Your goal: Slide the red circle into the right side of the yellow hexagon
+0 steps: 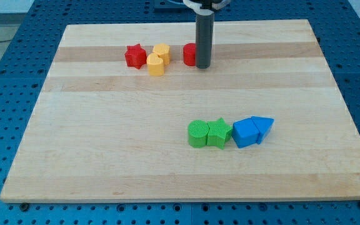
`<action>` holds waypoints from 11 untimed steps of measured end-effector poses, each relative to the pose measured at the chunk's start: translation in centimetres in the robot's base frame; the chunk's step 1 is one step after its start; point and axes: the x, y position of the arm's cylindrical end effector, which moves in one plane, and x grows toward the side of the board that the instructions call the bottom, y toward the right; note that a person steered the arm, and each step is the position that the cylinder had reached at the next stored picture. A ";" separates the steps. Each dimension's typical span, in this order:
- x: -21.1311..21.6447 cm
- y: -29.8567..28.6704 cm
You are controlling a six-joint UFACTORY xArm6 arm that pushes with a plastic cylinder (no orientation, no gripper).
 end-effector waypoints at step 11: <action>-3.7 -3.2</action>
